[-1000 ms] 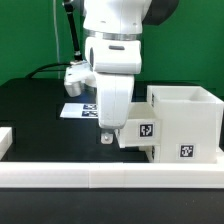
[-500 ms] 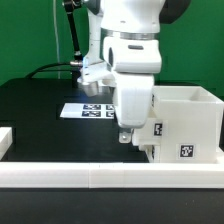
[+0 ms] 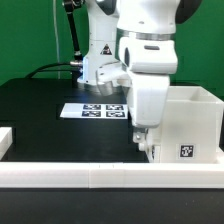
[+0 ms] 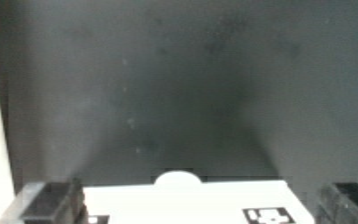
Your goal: Assemble drawer
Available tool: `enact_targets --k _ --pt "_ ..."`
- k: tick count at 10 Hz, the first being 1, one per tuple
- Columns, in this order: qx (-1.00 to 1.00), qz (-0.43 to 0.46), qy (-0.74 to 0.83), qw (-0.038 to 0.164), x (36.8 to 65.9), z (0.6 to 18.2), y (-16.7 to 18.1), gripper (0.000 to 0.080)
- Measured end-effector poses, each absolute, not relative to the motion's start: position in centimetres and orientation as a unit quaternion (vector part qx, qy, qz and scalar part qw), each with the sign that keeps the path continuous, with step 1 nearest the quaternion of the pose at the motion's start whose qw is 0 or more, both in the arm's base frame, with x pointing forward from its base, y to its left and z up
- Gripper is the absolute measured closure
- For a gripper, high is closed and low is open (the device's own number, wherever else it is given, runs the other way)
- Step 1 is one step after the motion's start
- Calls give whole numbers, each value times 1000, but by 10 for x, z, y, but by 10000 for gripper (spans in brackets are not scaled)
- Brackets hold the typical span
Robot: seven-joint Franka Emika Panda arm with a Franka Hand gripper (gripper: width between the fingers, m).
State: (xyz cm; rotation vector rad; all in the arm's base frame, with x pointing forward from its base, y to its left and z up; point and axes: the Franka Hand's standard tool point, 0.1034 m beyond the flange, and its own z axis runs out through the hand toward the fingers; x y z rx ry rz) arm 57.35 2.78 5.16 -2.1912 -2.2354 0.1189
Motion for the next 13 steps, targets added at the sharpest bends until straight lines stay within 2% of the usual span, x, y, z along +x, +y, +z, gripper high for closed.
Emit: enact_targets --k 4,8,9,11,13 --pt "-701 37 -713 2 575 53 27 151" --pt "-683 51 -728 -1 579 62 -22 151" --pt "-684 46 -728 -9 581 67 -33 151" --pt "-706 11 -707 -41 574 77 -47 151" --pt "-704 19 -709 -34 570 73 -45 151"
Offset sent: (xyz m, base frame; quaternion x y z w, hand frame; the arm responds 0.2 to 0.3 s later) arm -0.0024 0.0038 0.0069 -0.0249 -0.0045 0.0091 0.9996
